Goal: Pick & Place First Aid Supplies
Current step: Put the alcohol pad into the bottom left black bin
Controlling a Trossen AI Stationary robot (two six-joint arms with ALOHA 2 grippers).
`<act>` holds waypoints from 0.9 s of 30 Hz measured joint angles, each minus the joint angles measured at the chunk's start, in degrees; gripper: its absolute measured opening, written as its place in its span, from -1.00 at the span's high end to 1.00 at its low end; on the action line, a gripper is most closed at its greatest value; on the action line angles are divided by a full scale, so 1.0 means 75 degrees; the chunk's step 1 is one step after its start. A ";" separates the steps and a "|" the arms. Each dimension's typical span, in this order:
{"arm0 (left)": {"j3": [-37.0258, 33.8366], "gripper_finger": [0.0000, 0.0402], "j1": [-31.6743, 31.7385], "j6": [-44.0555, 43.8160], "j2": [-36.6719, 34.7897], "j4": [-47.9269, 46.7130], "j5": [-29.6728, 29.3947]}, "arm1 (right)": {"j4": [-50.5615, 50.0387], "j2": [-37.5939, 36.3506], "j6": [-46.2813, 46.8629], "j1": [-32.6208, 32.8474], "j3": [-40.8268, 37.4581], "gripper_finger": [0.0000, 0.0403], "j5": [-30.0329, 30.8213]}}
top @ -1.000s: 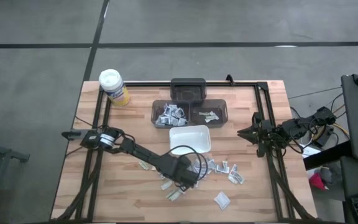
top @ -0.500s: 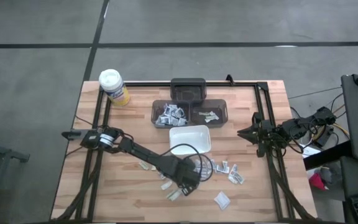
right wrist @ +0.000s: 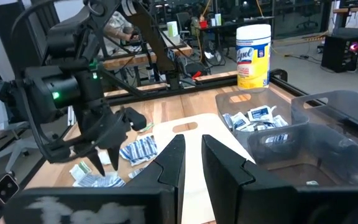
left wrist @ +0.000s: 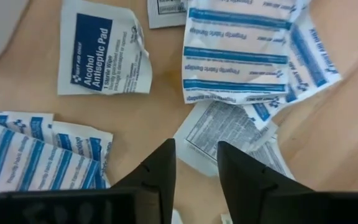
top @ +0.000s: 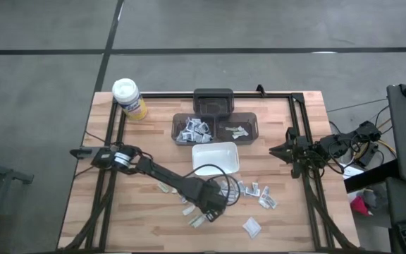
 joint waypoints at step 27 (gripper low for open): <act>0.0012 0.46 0.0000 -0.0903 0.0072 -0.0427 0.0109 | 0.0003 0.0000 0.0050 0.0001 0.0000 0.74 0.0000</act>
